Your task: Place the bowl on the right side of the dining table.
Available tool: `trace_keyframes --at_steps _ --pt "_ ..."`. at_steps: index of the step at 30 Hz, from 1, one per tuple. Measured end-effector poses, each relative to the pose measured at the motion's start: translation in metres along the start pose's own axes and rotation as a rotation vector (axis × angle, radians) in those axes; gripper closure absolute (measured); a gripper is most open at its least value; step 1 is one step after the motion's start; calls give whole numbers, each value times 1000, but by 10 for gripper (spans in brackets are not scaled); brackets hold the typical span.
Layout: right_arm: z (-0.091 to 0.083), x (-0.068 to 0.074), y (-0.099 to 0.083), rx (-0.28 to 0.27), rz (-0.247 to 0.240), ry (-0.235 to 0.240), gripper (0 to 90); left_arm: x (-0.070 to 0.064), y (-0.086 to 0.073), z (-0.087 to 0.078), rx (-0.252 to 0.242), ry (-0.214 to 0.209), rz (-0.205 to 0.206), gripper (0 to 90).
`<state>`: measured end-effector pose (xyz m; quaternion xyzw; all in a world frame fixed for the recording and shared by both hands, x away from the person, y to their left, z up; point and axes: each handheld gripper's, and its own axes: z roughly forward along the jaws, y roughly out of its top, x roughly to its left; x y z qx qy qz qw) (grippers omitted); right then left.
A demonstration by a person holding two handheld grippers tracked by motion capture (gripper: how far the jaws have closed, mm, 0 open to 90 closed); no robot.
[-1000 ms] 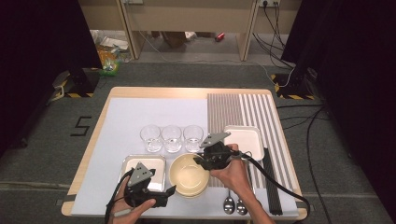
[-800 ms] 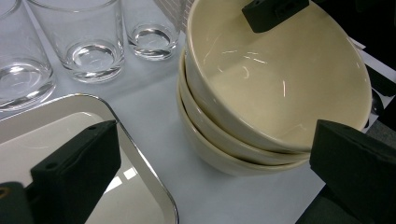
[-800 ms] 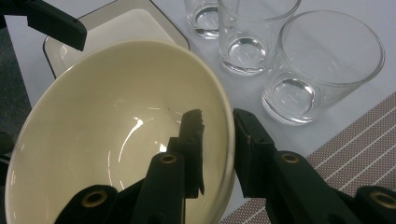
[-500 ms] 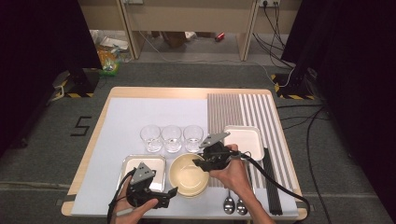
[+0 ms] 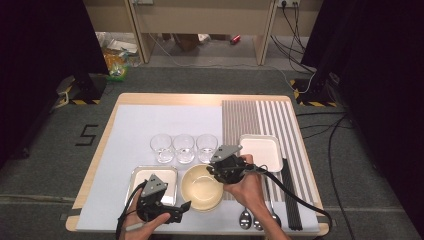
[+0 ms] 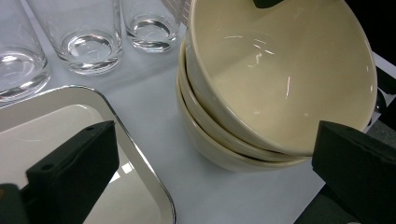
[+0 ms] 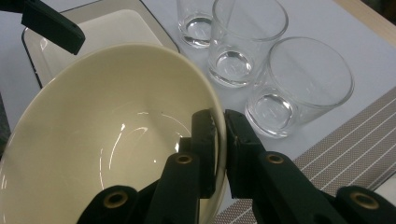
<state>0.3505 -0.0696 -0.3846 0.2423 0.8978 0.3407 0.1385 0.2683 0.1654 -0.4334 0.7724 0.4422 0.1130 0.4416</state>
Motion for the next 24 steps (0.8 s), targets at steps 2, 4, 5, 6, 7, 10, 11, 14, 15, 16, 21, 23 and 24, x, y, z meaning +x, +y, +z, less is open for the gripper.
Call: trace_keyframes --at_steps 2,4,5,6,7,10,11,14,15,16,21,23,24 --pt "-2 3 1 -3 -20 -18 834 1 0 1 5 0 4 0" --pt "-4 4 2 -18 -24 -22 826 1 -1 1 9 2 4 0" --pt "-4 4 2 -18 -24 -22 826 1 -1 1 9 2 4 0" --pt "-7 4 3 -28 -26 -21 826 0 -1 2 6 6 5 1" --pt "-7 5 3 -26 -31 -24 826 0 -1 2 5 6 5 1" --pt "-7 5 5 -11 -28 -25 824 1 -1 2 12 -3 -1 0" --pt "-7 5 5 -11 -28 -25 824 1 -1 2 12 -3 -1 0" --pt "-7 2 5 -12 5 -7 807 2 -2 2 9 -4 -9 0" --pt "-7 2 5 -12 5 -7 807 2 -2 2 9 -4 -9 0" --pt "-5 0 4 -16 48 20 772 2 -2 3 6 -3 -10 0" --pt "1 -1 2 33 48 20 743 3 -2 3 10 -12 -13 0" --pt "4 -1 2 38 56 23 747 3 -2 3 9 -10 -13 0" --pt "4 -1 2 38 56 23 747 3 -2 3 9 -10 -13 0"
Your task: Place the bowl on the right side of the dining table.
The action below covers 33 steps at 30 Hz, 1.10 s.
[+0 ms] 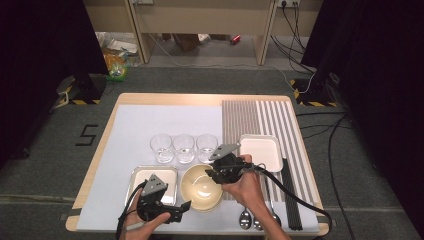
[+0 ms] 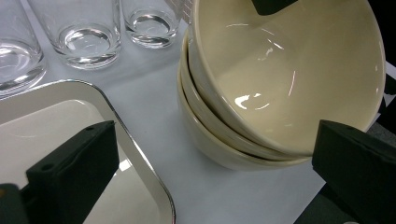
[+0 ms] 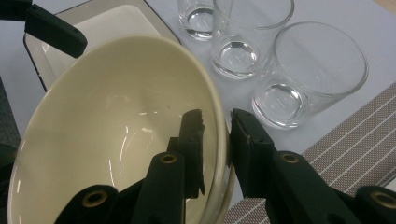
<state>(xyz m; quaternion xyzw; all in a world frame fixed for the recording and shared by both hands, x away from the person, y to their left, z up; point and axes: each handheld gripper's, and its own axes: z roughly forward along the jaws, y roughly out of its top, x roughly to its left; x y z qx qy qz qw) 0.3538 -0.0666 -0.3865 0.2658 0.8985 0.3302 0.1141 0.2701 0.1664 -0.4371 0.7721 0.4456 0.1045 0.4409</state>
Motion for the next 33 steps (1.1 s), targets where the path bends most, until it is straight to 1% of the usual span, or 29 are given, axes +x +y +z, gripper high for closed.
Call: trace_keyframes --at_steps 1,2,3,4,7,9,12,13,15,16,17,18,19,20,21,22,23,24,25,26,27,28,29,32,33 --pt "1 0 1 -6 3 1 766 0 0 0 1 0 0 0" --pt "1 0 1 -6 -7 -3 782 0 0 0 1 2 0 0" --pt "1 0 1 -6 -7 -3 782 0 0 0 1 2 0 0" --pt "1 0 0 -8 -16 -12 805 0 0 0 1 2 0 0" --pt "2 2 0 -5 -36 -32 820 1 0 0 1 -5 -5 0" --pt "2 3 0 -7 -43 -31 821 0 0 0 0 -5 -6 0" --pt "2 3 0 -11 -58 -35 829 -3 1 0 -3 7 11 1" --pt "2 3 0 -11 -59 -32 829 -4 1 -1 -2 2 16 5" --pt "2 2 1 -11 -55 -25 829 -3 2 -2 -11 -4 14 38" --pt "2 0 1 -11 -56 -16 828 -4 3 -5 -35 -7 18 70" --pt "2 0 1 -11 -56 -16 828 -4 3 -5 -35 -7 18 132" --pt "2 0 1 -11 -57 -11 828 -4 5 -9 -52 0 31 132" --pt "1 -1 1 -24 -68 -11 827 -4 6 -12 -62 -4 26 189" --pt "0 0 1 -27 -64 -13 827 -4 7 -13 -66 -4 24 121" --pt "-1 -1 1 -29 -69 -11 827 -4 7 -15 -73 -5 27 166" --pt "-2 -2 1 -30 -65 -5 827 -4 9 -19 -88 -22 20 164" --pt "-3 -2 2 -29 -60 -3 827 -3 9 -23 -94 -32 20 128" --pt "-4 -3 2 -40 -56 -1 827 -2 10 -26 -102 -37 20 153" --pt "-5 -4 2 -45 -56 -2 826 -2 10 -26 -102 -37 20 151" --pt "-7 -5 3 -51 -49 0 826 -1 12 -32 -116 -34 23 141" --pt "-7 -5 3 -51 -49 0 826 -1 12 -32 -116 -34 23 151" --pt "-10 -7 4 -66 -44 3 825 -1 13 -39 -133 -28 26 145" --pt "-10 -7 4 -66 -44 3 825 -1 13 -39 -133 -28 26 146" --pt "-16 -10 5 -82 -31 11 824 2 16 -53 -156 -22 29 145" --pt "-22 -14 6 -100 -25 9 823 6 17 -59 -165 -8 27 146"
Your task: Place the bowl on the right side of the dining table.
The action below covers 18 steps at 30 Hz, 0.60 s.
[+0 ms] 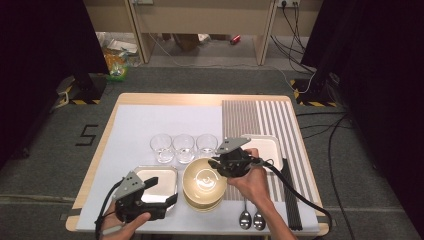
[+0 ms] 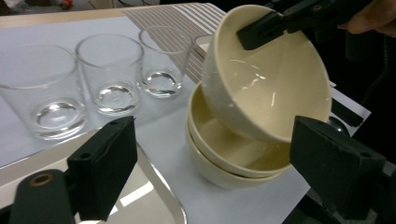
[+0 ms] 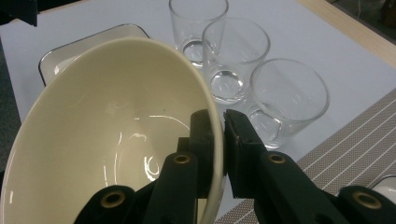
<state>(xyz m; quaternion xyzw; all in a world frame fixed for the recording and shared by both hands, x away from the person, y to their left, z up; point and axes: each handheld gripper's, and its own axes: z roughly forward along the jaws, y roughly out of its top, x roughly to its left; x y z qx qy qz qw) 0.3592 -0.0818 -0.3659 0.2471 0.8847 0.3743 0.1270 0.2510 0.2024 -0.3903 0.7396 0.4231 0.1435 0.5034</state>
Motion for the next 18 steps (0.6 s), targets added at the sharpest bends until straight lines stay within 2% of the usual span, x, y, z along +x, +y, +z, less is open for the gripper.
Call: trace_keyframes --at_steps 3,6,7,8,9,13,14,16,18 --pt "-5 -2 1 -15 9 -3 823 7 1 -6 -2 20 -6 146" --pt "-14 -7 3 -37 25 2 823 14 -1 -8 0 37 -17 146" --pt "-20 -10 4 -49 34 -1 824 20 -3 -9 12 52 -26 146" --pt "-23 -12 4 -55 37 -4 823 20 -3 -9 12 52 -26 146" --pt "-26 -14 5 -61 42 -4 824 27 -5 -9 18 74 -33 146" --pt "-38 -24 5 -71 54 -25 823 47 -11 -6 34 112 -72 146" --pt "-38 -24 5 -71 54 -25 823 47 -11 -6 34 112 -72 146" --pt "-44 -32 5 -68 69 -40 823 60 -17 -3 47 142 -93 146" --pt "-47 -38 4 -66 81 -52 823 68 -20 -2 52 155 -113 146"
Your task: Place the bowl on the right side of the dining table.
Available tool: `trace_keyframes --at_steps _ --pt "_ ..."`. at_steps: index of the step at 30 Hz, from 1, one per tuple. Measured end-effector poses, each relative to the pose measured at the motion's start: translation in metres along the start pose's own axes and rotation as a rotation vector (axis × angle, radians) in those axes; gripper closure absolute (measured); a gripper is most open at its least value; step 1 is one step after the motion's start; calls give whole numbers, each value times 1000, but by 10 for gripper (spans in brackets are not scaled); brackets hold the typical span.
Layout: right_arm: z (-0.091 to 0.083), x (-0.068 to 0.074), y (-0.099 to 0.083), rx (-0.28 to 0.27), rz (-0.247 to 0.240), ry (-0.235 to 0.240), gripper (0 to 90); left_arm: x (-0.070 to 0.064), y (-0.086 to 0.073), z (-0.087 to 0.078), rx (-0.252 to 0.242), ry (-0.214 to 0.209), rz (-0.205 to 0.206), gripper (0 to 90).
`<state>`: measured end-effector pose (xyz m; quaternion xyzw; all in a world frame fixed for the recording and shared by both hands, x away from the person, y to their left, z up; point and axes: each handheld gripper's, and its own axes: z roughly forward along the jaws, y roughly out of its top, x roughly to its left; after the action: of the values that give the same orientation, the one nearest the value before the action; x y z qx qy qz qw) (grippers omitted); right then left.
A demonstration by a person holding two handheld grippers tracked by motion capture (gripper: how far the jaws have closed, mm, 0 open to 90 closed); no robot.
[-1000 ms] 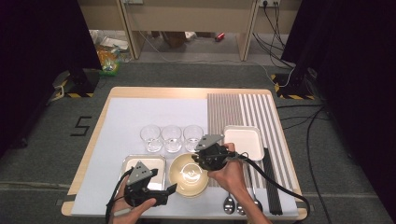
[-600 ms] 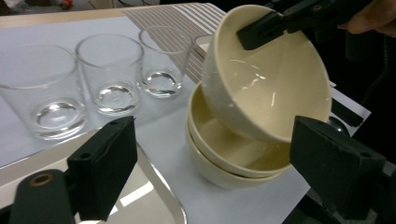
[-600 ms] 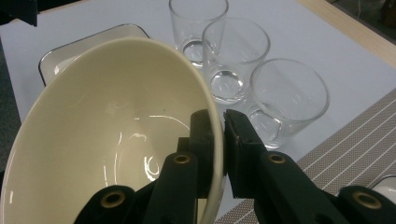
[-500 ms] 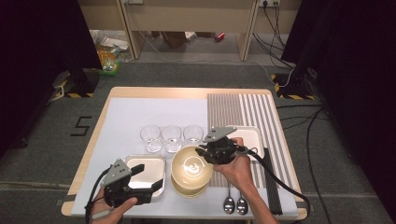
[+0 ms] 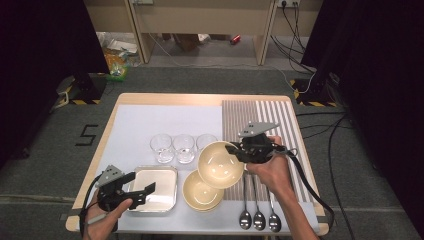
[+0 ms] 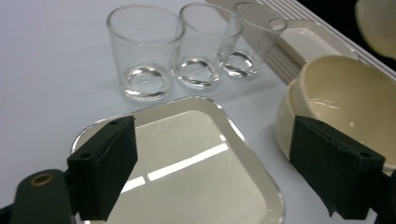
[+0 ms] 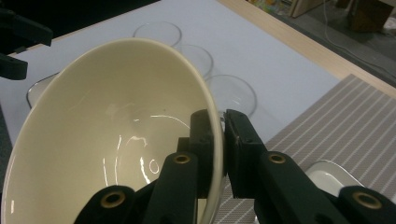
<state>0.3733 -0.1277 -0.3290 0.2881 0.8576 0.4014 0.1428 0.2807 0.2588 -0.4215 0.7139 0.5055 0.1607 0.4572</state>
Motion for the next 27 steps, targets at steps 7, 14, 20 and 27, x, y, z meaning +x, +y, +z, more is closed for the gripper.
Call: trace_keyframes --at_steps 7,14,20,27 --pt "-6 -24 -7 6 59 -13 823 28 -9 4 14 61 -54 147" --pt "-7 -42 -15 11 98 -42 823 48 -16 9 27 123 -73 147" --pt "-6 -57 -24 13 138 -65 823 68 -22 10 27 188 -88 149" --pt "-5 -72 -33 30 180 -82 823 92 -34 12 39 247 -119 150"
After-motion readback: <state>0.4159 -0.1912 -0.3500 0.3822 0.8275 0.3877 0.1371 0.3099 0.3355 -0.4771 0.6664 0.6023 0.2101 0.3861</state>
